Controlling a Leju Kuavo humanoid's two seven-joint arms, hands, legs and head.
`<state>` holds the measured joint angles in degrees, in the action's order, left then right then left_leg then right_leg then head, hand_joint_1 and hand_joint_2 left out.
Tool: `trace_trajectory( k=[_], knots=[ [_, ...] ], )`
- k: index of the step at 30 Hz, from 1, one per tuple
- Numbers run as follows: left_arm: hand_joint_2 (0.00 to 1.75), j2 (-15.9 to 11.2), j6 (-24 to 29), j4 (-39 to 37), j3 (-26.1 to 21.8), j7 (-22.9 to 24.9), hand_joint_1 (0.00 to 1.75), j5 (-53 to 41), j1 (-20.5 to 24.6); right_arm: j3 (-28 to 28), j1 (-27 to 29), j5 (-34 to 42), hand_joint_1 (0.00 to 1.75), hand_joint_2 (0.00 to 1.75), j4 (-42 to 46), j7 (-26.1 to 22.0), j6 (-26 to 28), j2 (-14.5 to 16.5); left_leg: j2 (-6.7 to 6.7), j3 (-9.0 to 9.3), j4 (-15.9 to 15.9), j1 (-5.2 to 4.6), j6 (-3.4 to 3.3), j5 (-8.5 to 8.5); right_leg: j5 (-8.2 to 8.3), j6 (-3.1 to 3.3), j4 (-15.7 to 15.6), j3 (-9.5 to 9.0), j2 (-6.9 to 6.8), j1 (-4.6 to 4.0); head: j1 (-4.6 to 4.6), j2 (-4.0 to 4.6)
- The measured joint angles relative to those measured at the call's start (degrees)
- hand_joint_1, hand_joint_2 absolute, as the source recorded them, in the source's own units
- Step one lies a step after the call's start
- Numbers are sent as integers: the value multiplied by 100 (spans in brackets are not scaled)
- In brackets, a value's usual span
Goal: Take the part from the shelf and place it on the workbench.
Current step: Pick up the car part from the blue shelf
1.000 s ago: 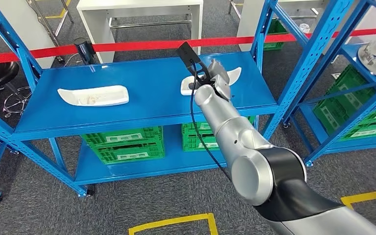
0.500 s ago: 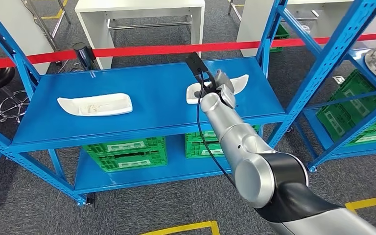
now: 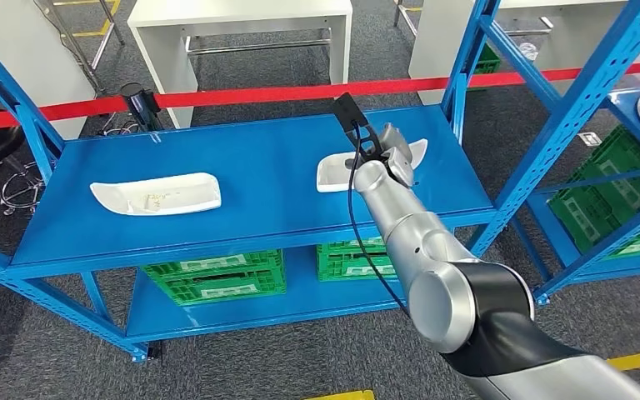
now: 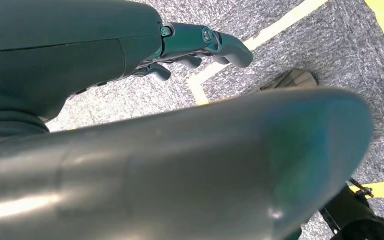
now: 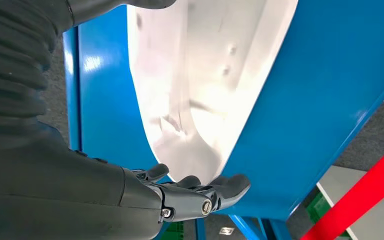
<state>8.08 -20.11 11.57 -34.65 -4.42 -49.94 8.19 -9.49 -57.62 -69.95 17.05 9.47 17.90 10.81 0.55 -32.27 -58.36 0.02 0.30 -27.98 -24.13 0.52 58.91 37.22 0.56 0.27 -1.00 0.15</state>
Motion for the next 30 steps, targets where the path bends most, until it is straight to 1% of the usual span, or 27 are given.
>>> trace_trajectory(
  k=[4, 8, 11, 13, 21, 30],
  knots=[
    [0, 1, 0, 1, -35, -27, 0, 65, 7, -2, 0, -35, 0, 175, -1, -2, 0, 1, -16, 76, 86, -1, 12, -8, -40, 61, -2, -29, 15, -3, 1, 0],
    [0, 2, 0, -1, -87, -10, 0, 97, -8, -2, 16, -49, 0, 175, -11, -10, -7, 0, -17, 113, 121, 1, 36, -10, -57, 86, -1, -52, 14, -10, 1, 0],
    [0, 15, 0, -2, -107, 25, 0, 102, -19, -2, 72, -46, 0, 175, -14, -27, -7, -5, -17, 122, 127, 7, 78, -8, -60, 90, -1, -58, 13, -18, -1, 0],
    [0, 30, 0, -4, -125, 33, 0, 102, -25, -2, 113, -44, 0, 175, -15, -36, -7, -16, -17, 123, 127, 8, 88, -6, -60, 91, 0, -61, 13, -18, -1, 0],
    [0, 49, 0, -7, -141, -2, 0, 93, -24, -2, 186, -110, 0, 175, -15, -45, -24, -67, -17, 128, 122, 5, 93, -5, -57, 88, -10, -77, 10, -11, -1, 0],
    [0, 82, 0, -7, -141, 34, 0, -47, 5, 59, 411, -566, 0, 175, -19, -291, -358, -149, -17, 129, 120, 1, 89, -9, -57, 87, -16, -84, 5, -9, -1, 0]
  ],
)
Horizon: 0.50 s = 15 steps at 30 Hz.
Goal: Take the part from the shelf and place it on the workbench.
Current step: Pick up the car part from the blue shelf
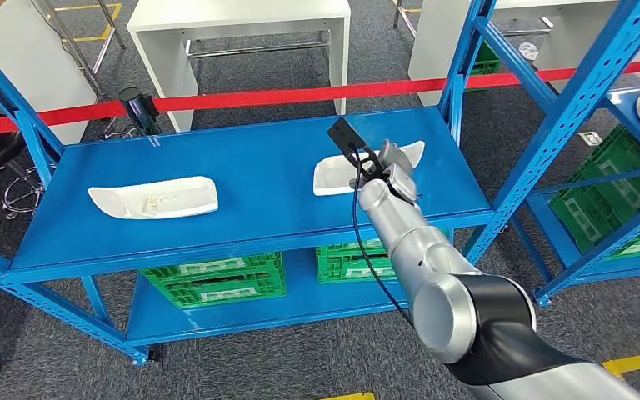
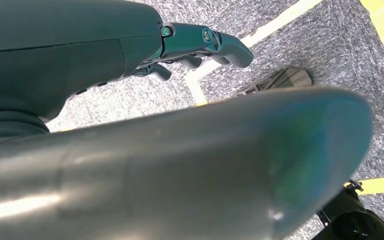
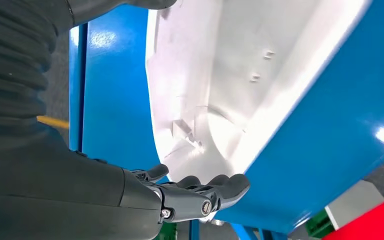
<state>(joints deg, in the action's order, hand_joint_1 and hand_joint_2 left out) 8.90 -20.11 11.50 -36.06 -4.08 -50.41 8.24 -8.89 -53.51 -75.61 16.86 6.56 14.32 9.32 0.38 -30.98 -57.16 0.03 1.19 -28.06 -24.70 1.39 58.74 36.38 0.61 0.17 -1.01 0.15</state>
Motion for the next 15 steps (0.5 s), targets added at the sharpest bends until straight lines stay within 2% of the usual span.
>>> trace_trajectory(
  k=[5, 8, 13, 15],
  knots=[
    [0, 25, 0, -2, 0, 50, 0, -84, 25, 310, 134, -370, 0, 175, -57, -201, -244, -45, 0, 2, 0, 0, 1, -3, 0, 0, 0, 0, 3, 1, 0, 0],
    [0, 37, 0, -2, 0, 77, 0, -102, 43, 402, 135, -359, 0, 175, -66, -511, -297, -40, 0, 2, 0, 0, 1, -3, 0, 0, 0, -1, 2, 0, 0, 0],
    [0, 47, 0, -2, 0, 102, 0, -104, 56, 462, 133, -322, 0, 175, -66, -686, -321, -30, 2, 2, 0, 1, 2, -2, 0, 0, 1, -5, -6, -1, 0, 0],
    [0, 48, 0, -2, 0, 101, 0, -103, 56, 484, 132, -301, 0, 175, -65, -930, -315, 0, 1, 2, 0, 1, 2, -2, 0, 0, 1, -6, -1, 0, -1, -1]
  ],
)
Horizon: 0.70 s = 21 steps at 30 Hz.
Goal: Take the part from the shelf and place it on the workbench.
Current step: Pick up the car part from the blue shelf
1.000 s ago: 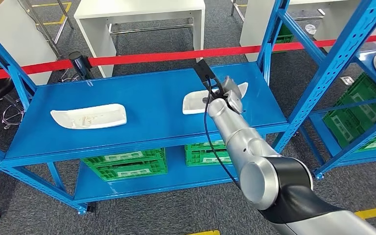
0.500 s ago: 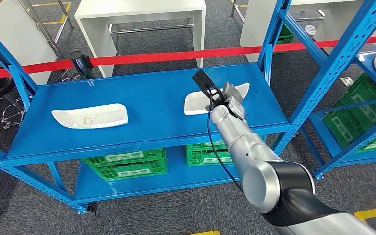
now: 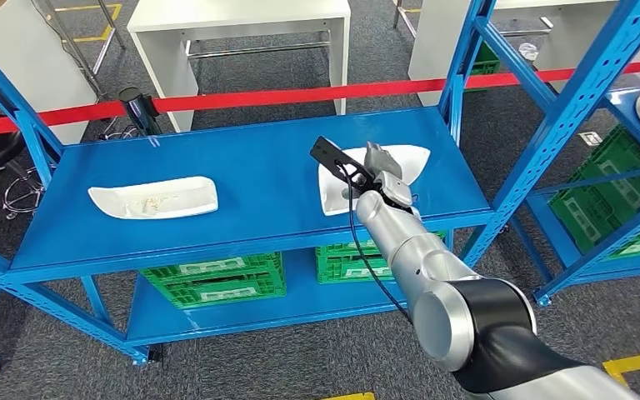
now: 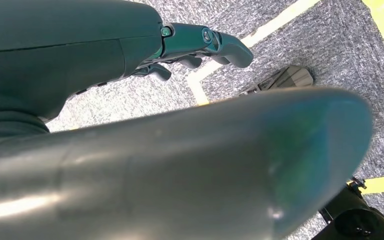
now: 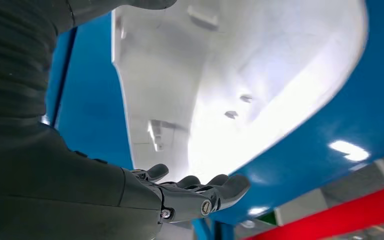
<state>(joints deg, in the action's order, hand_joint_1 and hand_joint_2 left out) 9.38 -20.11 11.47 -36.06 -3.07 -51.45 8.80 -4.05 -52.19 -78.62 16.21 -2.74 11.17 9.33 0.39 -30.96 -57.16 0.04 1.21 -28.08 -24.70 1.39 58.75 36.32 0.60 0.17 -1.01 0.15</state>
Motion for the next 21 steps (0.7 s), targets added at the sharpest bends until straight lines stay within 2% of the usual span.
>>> trace_trajectory(
  k=[3, 10, 14, 21],
  knots=[
    [0, 0, 0, 0, 0, -5, 0, 2, 0, 23, -2, 7, 0, 175, 1, -264, 2, 54, -2, 2, 0, 0, 0, -1, 0, 0, 0, 0, 6, 0, 1, 0],
    [0, 0, 0, 0, 0, -10, 0, 2, 1, 30, -4, 7, 0, 175, 1, -300, 0, 70, -2, 3, 0, 0, 0, -1, 0, 0, 0, 0, 6, 0, 1, 1],
    [0, 0, 0, 0, 0, -40, 0, 2, -3, 97, -12, 5, 0, 175, 1, -361, -21, 180, 0, 3, 0, 0, 0, 0, 0, 0, 0, -1, -2, -1, 1, 1],
    [0, 0, 0, -2, 0, -83, 0, 2, -23, 291, 5, 43, 0, 175, 1, -218, 21, 261, 1, 3, -1, -1, 0, -1, 0, 0, -1, -3, -5, 1, 1, 1]
  ],
)
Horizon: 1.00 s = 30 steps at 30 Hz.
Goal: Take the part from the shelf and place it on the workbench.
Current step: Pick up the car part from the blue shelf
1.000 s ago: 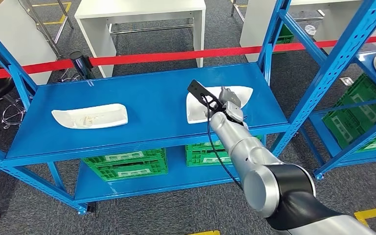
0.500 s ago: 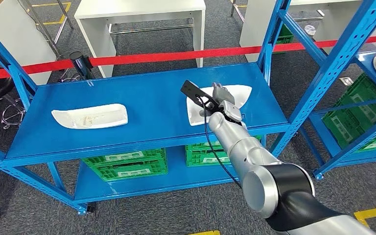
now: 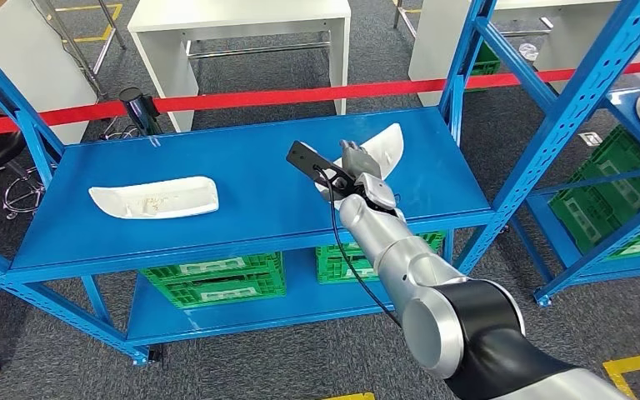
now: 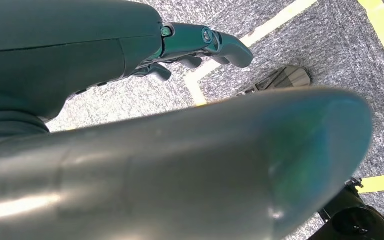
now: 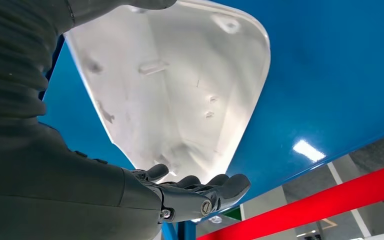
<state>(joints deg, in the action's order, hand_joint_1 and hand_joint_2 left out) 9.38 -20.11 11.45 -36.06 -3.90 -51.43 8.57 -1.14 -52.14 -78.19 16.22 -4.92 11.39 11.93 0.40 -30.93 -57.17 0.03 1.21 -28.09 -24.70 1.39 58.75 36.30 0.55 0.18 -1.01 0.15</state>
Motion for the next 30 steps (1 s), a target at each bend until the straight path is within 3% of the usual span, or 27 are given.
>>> trace_trajectory(
  k=[25, 30],
  knots=[
    [0, 0, 0, 0, 0, -27, 0, -1, -49, 256, 76, -1, 0, 175, 0, 80, 268, 85, 0, 0, 0, 0, 0, 0, 0, 0, 0, 0, 0, -1, 0, 0],
    [0, 0, 0, 0, 0, -33, 0, -33, -49, 267, 43, 143, 0, 175, 5, 75, 541, 89, 0, -1, 0, 0, 0, 0, 0, 0, 0, -1, 0, 0, 0, 0]
  ],
)
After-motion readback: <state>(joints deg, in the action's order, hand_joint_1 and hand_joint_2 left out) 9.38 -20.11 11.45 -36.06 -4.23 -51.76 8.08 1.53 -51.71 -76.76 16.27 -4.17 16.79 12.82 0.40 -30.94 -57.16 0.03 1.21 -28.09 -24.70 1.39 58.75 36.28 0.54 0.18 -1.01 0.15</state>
